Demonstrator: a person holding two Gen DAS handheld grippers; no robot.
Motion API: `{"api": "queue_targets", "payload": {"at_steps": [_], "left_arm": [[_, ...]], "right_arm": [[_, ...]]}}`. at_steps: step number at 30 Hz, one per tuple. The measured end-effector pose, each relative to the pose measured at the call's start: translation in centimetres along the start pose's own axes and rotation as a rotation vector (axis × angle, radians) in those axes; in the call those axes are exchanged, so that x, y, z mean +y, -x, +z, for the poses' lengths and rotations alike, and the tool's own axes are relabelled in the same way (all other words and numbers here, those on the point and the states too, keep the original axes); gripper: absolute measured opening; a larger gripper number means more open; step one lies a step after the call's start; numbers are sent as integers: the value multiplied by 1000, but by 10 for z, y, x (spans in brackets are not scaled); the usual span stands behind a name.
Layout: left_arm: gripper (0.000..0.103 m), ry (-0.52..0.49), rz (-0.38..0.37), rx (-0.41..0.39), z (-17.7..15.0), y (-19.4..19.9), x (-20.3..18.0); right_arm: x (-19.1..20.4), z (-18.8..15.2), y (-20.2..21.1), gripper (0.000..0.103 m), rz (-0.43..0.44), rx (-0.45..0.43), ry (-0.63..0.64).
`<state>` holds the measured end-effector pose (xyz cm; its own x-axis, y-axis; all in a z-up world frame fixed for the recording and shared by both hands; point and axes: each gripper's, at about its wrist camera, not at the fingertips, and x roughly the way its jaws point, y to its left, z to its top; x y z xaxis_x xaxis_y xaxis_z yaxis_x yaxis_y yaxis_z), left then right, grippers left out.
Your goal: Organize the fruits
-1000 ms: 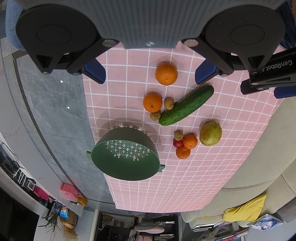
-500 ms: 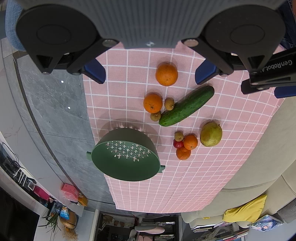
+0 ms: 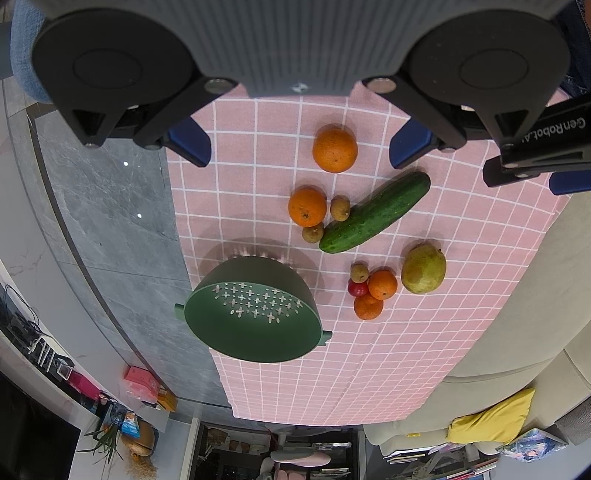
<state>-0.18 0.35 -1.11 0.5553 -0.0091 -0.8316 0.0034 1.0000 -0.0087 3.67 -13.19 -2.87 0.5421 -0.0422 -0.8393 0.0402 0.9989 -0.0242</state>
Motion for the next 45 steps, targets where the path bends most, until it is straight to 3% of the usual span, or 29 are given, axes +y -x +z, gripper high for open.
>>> {"api": "queue_targets", "payload": {"at_steps": [25,31,42,45], "left_arm": [[88,-1,-6,36,0,-9,0],[89,3,-57,42,-2,-16,3],[89,42,-58,94,-5,-43,21],[89,54,-72,109,-5,-51,26]], "right_arm": [[2,0,-12,99,-9,29,6],[-5,-6,-29,99,-6,50,2],[-14,-23,-77,98,111,90,-55],[-7,-23,-91,90,125,99,-39]]}}
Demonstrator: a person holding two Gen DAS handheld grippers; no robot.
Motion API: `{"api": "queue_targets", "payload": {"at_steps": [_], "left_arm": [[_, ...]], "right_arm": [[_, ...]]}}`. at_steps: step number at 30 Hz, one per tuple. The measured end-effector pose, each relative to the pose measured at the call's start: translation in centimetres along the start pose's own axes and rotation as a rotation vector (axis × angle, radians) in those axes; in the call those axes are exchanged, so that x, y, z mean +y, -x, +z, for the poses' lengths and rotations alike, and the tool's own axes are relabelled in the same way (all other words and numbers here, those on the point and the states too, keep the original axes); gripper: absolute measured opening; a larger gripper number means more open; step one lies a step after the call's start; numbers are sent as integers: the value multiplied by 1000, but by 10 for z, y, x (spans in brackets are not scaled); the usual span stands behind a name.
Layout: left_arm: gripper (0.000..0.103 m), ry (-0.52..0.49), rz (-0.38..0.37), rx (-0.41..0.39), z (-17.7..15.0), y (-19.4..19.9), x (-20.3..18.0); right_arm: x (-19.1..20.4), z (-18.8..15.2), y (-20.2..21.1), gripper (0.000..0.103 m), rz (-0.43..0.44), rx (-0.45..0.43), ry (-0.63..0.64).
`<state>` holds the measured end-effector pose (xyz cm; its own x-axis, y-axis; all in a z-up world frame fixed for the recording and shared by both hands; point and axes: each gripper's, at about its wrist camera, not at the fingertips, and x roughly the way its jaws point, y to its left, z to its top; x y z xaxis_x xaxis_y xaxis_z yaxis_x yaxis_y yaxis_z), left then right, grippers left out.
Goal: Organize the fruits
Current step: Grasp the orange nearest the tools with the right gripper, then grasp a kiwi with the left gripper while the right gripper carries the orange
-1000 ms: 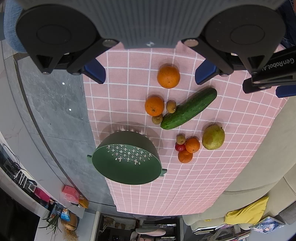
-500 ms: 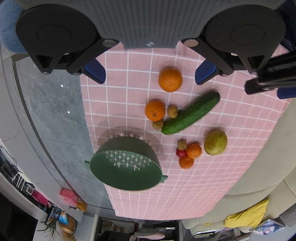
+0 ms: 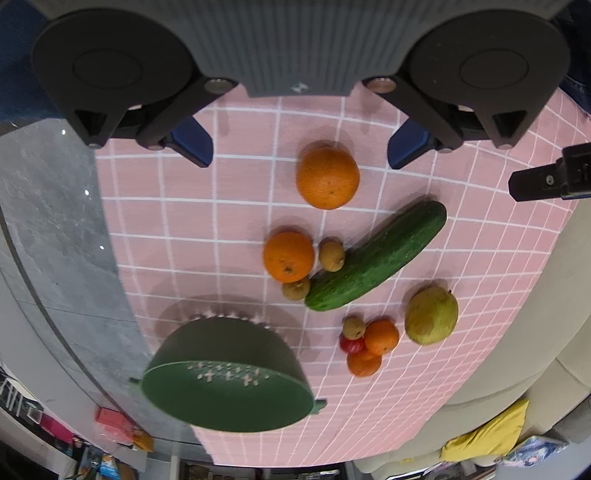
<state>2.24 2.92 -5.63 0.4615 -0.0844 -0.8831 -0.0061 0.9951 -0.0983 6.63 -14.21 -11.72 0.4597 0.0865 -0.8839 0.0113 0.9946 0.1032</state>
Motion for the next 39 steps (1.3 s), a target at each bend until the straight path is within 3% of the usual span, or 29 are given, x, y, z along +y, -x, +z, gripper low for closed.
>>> {"api": "queue_targets", "payload": {"at_steps": [5,9,12,25,28,30,33,36,39], "left_arm": [[89,5,-6,21,3,-13,4],[89,-4,-6,37,4,-22,4],[89,4,-8,52,6,-30,3],[88,-94,-39,72,16,-53,-32],[75,-130,-120,56,19,-58,-45],[48,-162,-149,43,21,-64,-56],[39,-286,-178,5,21,-75,-78],[39,-538,-222,-50,15,-83,-103],[39,-764,-182,-112,9,-91,-121]], "right_arm": [[5,7,-26,71,-7,25,39],[3,11,-38,65,36,41,16],[3,11,-41,44,85,47,19],[-40,23,-35,43,98,50,-147],[-58,27,-27,43,53,16,-189],[-69,29,-23,43,40,4,-219],[-80,30,-22,43,44,2,-253],[-85,31,-24,43,55,9,-263],[-87,32,-25,43,69,14,-268]]}}
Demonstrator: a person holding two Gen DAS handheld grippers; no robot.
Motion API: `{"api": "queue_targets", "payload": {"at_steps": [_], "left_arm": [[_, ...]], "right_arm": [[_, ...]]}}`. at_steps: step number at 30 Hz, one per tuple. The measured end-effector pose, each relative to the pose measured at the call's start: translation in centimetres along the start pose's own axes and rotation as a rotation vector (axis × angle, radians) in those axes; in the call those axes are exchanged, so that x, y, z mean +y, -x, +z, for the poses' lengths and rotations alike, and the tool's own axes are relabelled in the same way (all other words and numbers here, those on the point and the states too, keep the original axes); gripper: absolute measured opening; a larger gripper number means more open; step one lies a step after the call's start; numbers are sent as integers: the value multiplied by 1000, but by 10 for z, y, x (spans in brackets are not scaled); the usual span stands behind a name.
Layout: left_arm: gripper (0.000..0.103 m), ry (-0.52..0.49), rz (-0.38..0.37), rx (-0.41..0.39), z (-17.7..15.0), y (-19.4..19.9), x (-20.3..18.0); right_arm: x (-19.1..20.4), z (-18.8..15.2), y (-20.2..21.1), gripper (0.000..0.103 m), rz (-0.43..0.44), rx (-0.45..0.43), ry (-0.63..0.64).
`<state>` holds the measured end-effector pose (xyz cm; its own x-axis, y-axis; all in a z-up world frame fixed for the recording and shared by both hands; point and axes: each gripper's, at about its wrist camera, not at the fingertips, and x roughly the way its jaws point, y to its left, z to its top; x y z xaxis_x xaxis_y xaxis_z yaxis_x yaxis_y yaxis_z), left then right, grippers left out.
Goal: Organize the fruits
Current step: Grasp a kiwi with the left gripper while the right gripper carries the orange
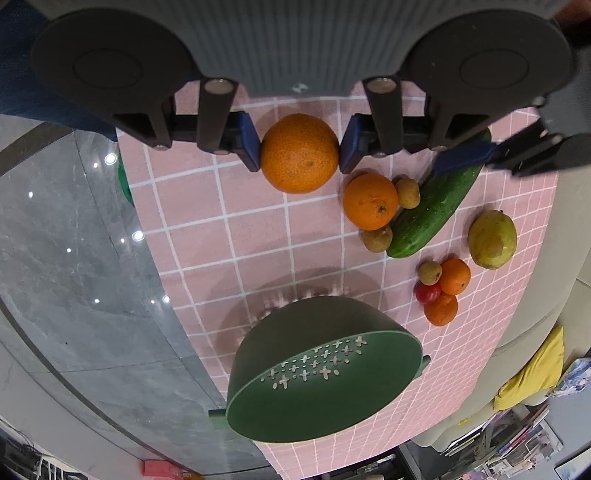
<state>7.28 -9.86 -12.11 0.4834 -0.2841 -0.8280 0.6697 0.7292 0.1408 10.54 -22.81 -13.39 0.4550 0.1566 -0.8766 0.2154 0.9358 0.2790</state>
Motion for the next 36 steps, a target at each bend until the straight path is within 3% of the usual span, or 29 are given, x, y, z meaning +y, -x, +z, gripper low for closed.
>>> {"api": "queue_targets", "payload": {"at_steps": [9,15,23,36], "left_arm": [[37,-175,-48,24,13,-23,6],[36,-147,-39,11,15,-29,5],[28,-155,-12,-1,14,-27,-1],[28,-88,0,-89,23,29,12]], "right_arm": [[-2,2,-1,43,35,16,-10],[-2,4,-2,43,41,23,-6],[-3,3,-1,43,36,21,-7],[-2,5,20,43,45,-19,11]]}}
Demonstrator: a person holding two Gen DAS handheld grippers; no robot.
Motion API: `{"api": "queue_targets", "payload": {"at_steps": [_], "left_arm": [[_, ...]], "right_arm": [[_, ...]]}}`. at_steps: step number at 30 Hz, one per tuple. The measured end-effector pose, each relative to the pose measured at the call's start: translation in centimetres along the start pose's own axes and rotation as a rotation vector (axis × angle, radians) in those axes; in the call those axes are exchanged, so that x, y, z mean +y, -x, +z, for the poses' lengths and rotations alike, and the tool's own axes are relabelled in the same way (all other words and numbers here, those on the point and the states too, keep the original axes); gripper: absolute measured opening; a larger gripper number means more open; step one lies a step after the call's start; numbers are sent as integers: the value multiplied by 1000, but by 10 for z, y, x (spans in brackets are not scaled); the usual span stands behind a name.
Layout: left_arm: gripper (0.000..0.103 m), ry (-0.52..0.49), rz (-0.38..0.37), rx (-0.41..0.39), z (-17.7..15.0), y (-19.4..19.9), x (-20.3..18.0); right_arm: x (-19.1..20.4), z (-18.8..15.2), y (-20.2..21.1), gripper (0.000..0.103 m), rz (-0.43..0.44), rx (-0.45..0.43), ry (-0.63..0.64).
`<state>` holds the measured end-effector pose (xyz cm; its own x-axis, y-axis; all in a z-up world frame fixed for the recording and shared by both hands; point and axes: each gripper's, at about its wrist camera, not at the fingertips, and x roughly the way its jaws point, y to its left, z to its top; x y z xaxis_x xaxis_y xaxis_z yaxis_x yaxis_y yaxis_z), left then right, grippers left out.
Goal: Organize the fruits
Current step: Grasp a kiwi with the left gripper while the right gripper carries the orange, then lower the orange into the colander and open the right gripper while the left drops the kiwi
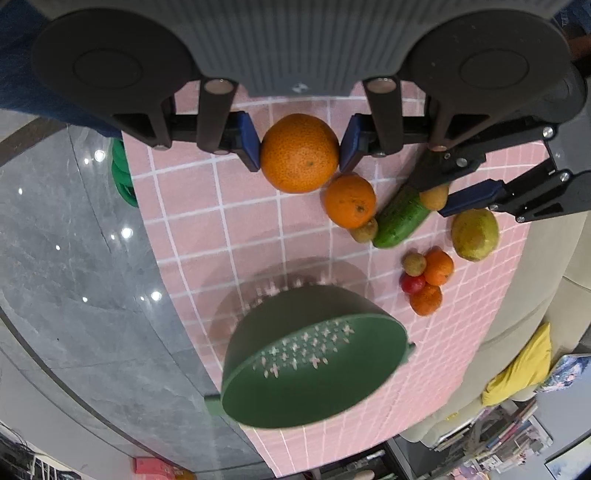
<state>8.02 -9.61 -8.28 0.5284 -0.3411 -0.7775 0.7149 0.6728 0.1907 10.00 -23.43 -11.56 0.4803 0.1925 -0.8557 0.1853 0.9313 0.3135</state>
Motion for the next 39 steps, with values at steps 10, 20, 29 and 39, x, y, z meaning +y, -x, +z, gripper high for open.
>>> {"api": "queue_targets", "payload": {"at_steps": [10,20,29,39], "left_arm": [[28,-34,22,-70,61,-8,22],[28,-174,-4,-36,113,-70,34],[28,-232,-102,109,118,-125,39],[28,-224,-218,206,118,-151,47]], "right_arm": [[3,68,23,43,17,-110,70],[-4,160,-14,43,49,-112,142],[0,185,-71,43,44,18,261],[13,175,-112,43,-1,154,368]]}}
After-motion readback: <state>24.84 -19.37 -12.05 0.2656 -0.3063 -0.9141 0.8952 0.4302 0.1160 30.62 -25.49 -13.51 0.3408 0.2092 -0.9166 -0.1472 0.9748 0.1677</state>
